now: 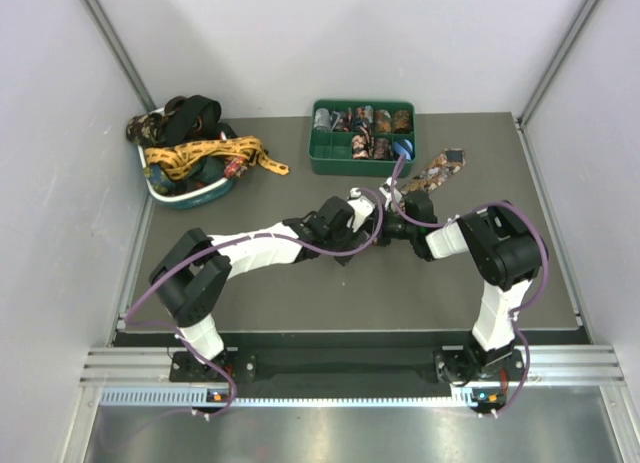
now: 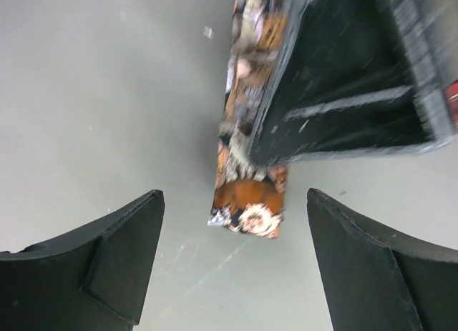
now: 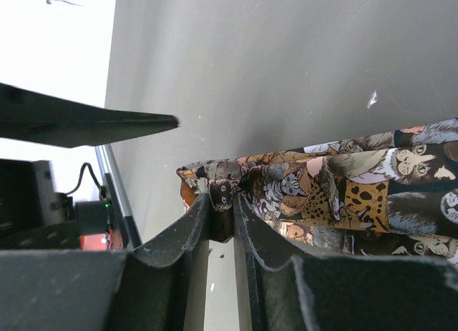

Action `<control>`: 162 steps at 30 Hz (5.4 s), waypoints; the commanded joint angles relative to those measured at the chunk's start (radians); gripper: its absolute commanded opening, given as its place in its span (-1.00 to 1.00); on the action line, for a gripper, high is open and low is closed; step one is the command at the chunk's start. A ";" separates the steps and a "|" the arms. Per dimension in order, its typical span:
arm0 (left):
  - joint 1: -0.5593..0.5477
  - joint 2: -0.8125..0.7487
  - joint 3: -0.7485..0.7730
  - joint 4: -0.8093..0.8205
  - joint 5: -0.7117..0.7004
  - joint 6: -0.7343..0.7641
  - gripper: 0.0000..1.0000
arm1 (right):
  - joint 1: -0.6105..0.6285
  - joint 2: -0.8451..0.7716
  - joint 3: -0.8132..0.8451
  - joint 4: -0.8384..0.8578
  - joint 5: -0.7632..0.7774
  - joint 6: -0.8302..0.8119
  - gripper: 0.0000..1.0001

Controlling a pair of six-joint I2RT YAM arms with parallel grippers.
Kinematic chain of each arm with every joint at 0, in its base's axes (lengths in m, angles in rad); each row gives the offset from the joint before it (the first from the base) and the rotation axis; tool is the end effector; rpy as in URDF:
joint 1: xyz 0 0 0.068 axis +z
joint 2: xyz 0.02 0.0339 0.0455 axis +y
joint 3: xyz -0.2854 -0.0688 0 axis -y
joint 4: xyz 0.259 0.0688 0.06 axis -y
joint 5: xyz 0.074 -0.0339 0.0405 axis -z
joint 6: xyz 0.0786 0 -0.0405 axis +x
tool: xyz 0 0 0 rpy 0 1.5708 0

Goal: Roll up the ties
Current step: Roll the tie

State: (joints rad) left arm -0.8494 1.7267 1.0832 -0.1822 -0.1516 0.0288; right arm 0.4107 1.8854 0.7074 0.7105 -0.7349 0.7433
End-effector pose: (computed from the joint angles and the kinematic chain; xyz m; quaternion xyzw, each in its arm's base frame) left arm 0.2799 -0.3003 0.1765 0.3699 0.8523 -0.0801 0.3610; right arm 0.3283 0.2004 0.1090 -0.0541 0.8150 0.5232 0.2430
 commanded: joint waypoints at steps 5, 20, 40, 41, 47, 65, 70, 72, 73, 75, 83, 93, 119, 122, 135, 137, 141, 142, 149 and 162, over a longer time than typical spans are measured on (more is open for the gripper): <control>0.013 -0.021 -0.048 0.084 0.075 0.068 0.72 | 0.010 -0.016 0.015 0.029 -0.012 -0.035 -0.67; 0.082 0.045 -0.051 0.174 0.242 0.089 0.65 | 0.011 0.001 0.020 0.041 -0.020 -0.025 -0.66; 0.087 0.168 0.064 0.020 0.244 0.128 0.12 | 0.010 0.014 0.021 0.043 -0.031 -0.016 -0.65; 0.084 0.168 0.066 0.017 0.242 0.129 0.11 | 0.010 0.015 0.024 0.044 -0.031 -0.016 -0.65; 0.082 0.177 0.072 -0.010 0.228 0.131 -0.01 | 0.008 0.018 0.018 0.046 -0.027 -0.012 -0.54; 0.073 0.226 0.139 -0.138 0.207 0.122 -0.16 | -0.131 -0.127 -0.149 0.206 -0.003 0.067 -0.01; 0.072 0.251 0.172 -0.203 0.205 0.100 -0.17 | -0.161 -0.265 -0.253 0.137 0.105 0.009 -0.04; 0.072 0.261 0.185 -0.226 0.208 0.089 -0.18 | -0.156 -0.376 -0.282 0.054 0.158 -0.037 -0.04; 0.073 0.263 0.196 -0.235 0.211 0.082 -0.19 | -0.151 -0.417 -0.305 0.022 0.213 -0.054 -0.04; 0.073 0.278 0.211 -0.272 0.216 0.076 -0.19 | -0.118 -0.550 -0.319 -0.073 0.284 -0.112 -0.05; 0.073 0.336 0.302 -0.388 0.217 0.054 -0.21 | 0.172 -0.940 -0.356 -0.423 0.716 -0.306 -0.06; 0.073 0.361 0.336 -0.431 0.231 0.056 -0.22 | 0.823 -0.670 -0.130 -0.569 1.276 -0.620 -0.10; 0.070 0.448 0.484 -0.655 0.256 0.007 -0.25 | 0.870 0.354 0.814 -1.343 1.896 -0.737 0.22; 0.070 0.458 0.504 -0.683 0.256 0.000 -0.26 | 0.849 0.365 0.805 -1.314 1.875 -0.783 0.22; 0.059 0.499 0.583 -0.764 0.238 -0.006 -0.26 | 0.797 0.417 0.837 -1.306 1.732 -0.871 0.15; 0.059 0.504 0.596 -0.778 0.233 -0.006 -0.25 | 0.780 0.431 0.866 -1.341 1.723 -0.849 0.11; 0.056 0.516 0.621 -0.806 0.225 -0.004 -0.25 | 0.755 0.460 0.896 -1.399 1.698 -0.809 0.10; 0.056 0.517 0.626 -0.815 0.219 -0.004 -0.26 | 0.748 0.466 0.900 -1.417 1.695 -0.805 0.10; 0.056 0.521 0.646 -0.836 0.213 -0.001 -0.26 | 0.735 0.514 0.925 -1.487 1.724 -0.759 -0.10; 0.056 0.528 0.653 -0.839 0.222 0.002 -0.21 | 0.746 0.474 0.877 -1.412 1.836 -0.762 -0.72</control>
State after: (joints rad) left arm -0.7845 2.2040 1.7485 -0.8604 0.0475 0.0471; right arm 1.1931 2.3512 1.6249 -0.7357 1.1416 -0.0463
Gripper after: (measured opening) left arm 0.392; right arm 0.272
